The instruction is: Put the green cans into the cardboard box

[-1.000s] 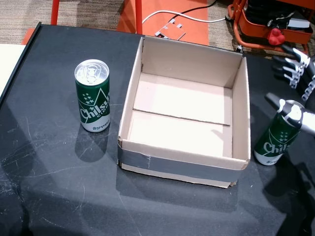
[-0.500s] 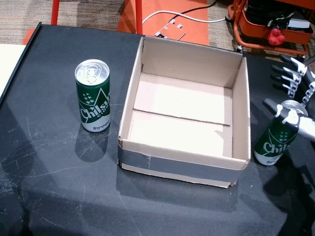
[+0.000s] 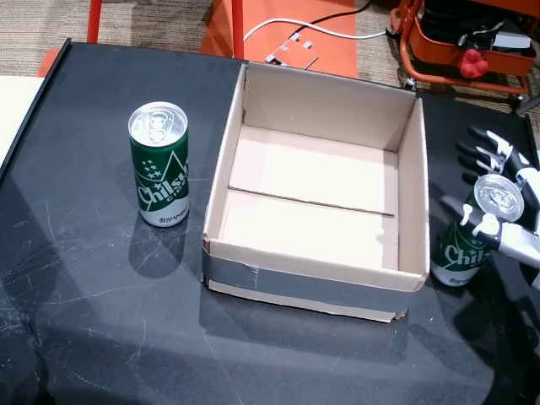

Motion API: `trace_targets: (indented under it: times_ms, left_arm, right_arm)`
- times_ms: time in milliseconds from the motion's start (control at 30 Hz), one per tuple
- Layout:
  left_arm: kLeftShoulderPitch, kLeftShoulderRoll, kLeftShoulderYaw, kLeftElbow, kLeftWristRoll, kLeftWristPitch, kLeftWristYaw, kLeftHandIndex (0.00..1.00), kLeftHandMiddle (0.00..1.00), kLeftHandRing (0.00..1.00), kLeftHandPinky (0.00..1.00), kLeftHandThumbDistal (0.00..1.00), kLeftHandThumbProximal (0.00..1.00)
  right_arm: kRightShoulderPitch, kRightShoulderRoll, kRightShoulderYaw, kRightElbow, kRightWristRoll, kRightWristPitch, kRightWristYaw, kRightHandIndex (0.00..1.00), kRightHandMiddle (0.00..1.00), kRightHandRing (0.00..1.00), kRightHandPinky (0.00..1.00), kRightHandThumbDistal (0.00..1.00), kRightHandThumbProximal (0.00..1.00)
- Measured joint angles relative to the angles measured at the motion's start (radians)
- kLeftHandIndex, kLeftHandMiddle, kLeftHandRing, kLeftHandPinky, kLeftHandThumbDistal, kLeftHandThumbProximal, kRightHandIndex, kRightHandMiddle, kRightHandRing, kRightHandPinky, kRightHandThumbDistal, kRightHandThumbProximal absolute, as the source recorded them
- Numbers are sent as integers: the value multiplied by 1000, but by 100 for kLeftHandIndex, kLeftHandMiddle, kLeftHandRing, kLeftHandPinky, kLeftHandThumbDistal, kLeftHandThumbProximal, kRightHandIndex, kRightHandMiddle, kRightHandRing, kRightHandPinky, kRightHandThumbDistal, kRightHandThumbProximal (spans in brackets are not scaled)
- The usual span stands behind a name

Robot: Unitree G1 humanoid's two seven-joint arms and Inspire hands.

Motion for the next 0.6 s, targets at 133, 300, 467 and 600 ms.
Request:
trace_targets:
  times_ms: [133, 300, 467, 600]
  left_arm:
    - [-5, 0, 3, 8, -5, 14, -7, 96, 96, 100, 100, 74, 59]
    - [-5, 0, 4, 8, -4, 17, -6, 97, 96, 100, 100, 71, 60]
    - [-5, -1, 9, 8, -5, 16, -5, 96, 96, 100, 100, 73, 60]
    - [-5, -4, 11, 10, -7, 17, 0, 97, 96, 100, 100, 75, 60]
  right_arm:
    - [1, 0, 16, 3, -27, 1, -29, 96, 92, 89, 94, 100, 71]
    - [3, -1, 22, 12, -49, 3, -62, 95, 92, 89, 94, 100, 71]
    - [5, -1, 20, 23, -53, 16, -68, 97, 93, 90, 94, 100, 70]
    - [5, -1, 20, 26, -55, 28, -69, 96, 93, 90, 94, 100, 71]
